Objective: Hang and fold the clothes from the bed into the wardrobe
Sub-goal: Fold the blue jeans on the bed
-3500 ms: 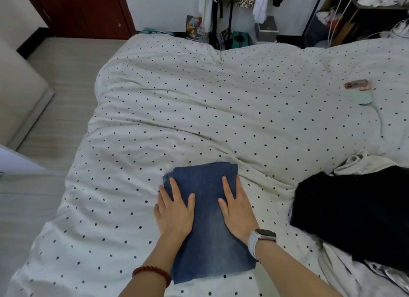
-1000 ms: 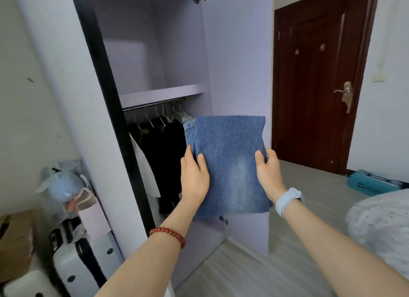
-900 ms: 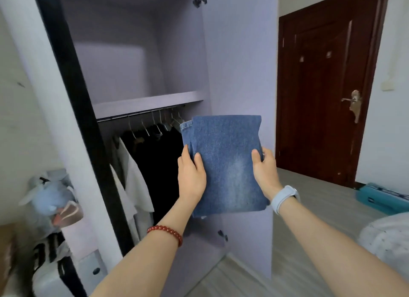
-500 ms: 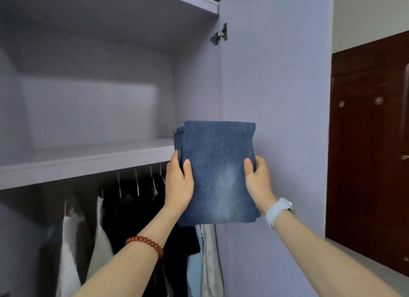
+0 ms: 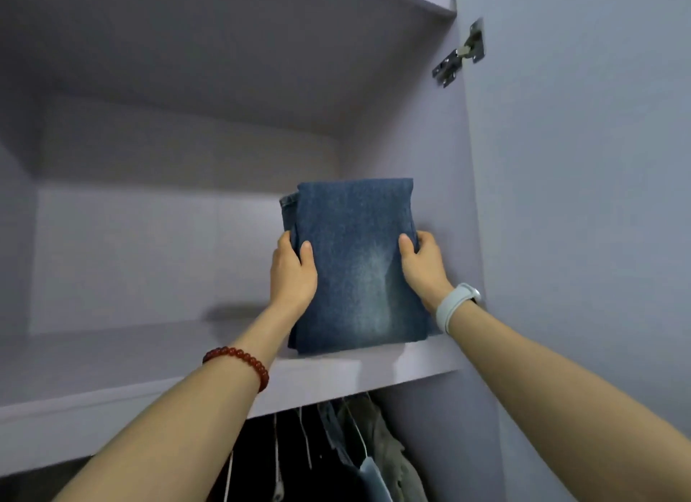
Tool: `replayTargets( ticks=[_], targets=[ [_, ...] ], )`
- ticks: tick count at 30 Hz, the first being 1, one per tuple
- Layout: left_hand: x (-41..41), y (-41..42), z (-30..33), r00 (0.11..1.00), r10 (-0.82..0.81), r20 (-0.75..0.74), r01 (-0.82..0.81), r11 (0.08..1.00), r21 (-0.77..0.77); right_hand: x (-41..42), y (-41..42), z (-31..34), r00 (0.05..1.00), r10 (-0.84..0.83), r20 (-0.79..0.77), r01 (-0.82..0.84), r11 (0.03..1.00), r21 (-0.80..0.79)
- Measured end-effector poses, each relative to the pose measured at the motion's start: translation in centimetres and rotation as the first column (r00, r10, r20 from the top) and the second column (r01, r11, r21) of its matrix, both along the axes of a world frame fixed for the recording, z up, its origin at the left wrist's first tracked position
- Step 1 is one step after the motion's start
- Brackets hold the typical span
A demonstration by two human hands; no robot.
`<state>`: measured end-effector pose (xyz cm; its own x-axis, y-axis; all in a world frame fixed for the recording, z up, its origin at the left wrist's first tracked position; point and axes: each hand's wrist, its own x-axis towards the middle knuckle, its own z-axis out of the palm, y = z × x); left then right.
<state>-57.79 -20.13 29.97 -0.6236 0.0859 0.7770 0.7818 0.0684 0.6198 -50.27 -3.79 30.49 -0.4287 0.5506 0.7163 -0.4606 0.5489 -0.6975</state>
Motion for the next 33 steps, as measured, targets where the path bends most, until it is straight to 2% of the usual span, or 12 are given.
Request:
replayTargets(
  ticks=[5, 8, 10, 12, 14, 17, 21, 23, 25, 28, 30, 33],
  targets=[
    [-9.8, 4.1, 1.5, 0.978, 0.104, 0.18, -0.083, 0.989, -0.124, -11.2, 4.9, 2.2, 0.98, 0.043, 0.196, -0.04, 0.999, -0.019],
    [-13.9, 6.3, 0.8, 0.949, 0.164, 0.271, -0.057, 0.93, -0.364, -16.3, 8.0, 2.0, 0.911, -0.046, 0.411, -0.006, 0.992, 0.124],
    [-15.6, 6.9, 0.3, 0.922, 0.279, 0.269, -0.06, 0.789, -0.611, -18.2, 9.1, 1.2, 0.84, -0.174, 0.514, -0.015, 0.94, 0.342],
    [-16.5, 6.9, 0.3, 0.922, 0.363, 0.137, -0.122, 0.607, -0.785, -18.4, 8.7, 0.5, 0.794, -0.233, 0.562, -0.114, 0.851, 0.513],
    [-16.7, 6.8, 0.5, 0.944, 0.329, -0.029, -0.18, 0.44, -0.88, -17.9, 7.7, 0.1, 0.739, -0.257, 0.622, -0.282, 0.721, 0.633],
    [-15.7, 6.8, 0.9, 0.969, 0.197, -0.15, -0.187, 0.183, -0.965, -15.7, 5.8, 1.0, 0.561, -0.376, 0.738, -0.474, 0.585, 0.658],
    [-14.5, 5.9, 1.8, 0.973, 0.222, -0.065, -0.06, -0.028, -0.998, -13.7, 5.1, 2.7, 0.358, -0.486, 0.797, -0.616, 0.519, 0.593],
    [-13.9, 5.6, 1.7, 0.972, 0.224, -0.067, -0.041, -0.12, -0.992, -13.5, 5.4, 2.0, 0.3, -0.549, 0.78, -0.639, 0.492, 0.592],
    [-13.9, 5.7, 1.0, 0.973, 0.217, -0.086, -0.062, -0.116, -0.991, -14.2, 5.9, 0.3, 0.337, -0.604, 0.722, -0.604, 0.45, 0.658],
    [-14.6, 6.7, -0.6, 0.954, 0.25, -0.166, -0.168, -0.016, -0.986, -16.4, 6.9, -1.7, 0.5, -0.616, 0.609, -0.448, 0.418, 0.791],
    [-15.3, 7.6, -1.8, 0.927, 0.291, -0.237, -0.255, 0.025, -0.967, -17.9, 7.3, -2.5, 0.576, -0.676, 0.459, -0.304, 0.344, 0.889],
    [-16.9, 8.9, -2.1, 0.906, 0.324, -0.273, -0.291, 0.008, -0.957, -19.7, 7.7, -3.0, 0.565, -0.672, 0.479, -0.27, 0.398, 0.877]
  ],
)
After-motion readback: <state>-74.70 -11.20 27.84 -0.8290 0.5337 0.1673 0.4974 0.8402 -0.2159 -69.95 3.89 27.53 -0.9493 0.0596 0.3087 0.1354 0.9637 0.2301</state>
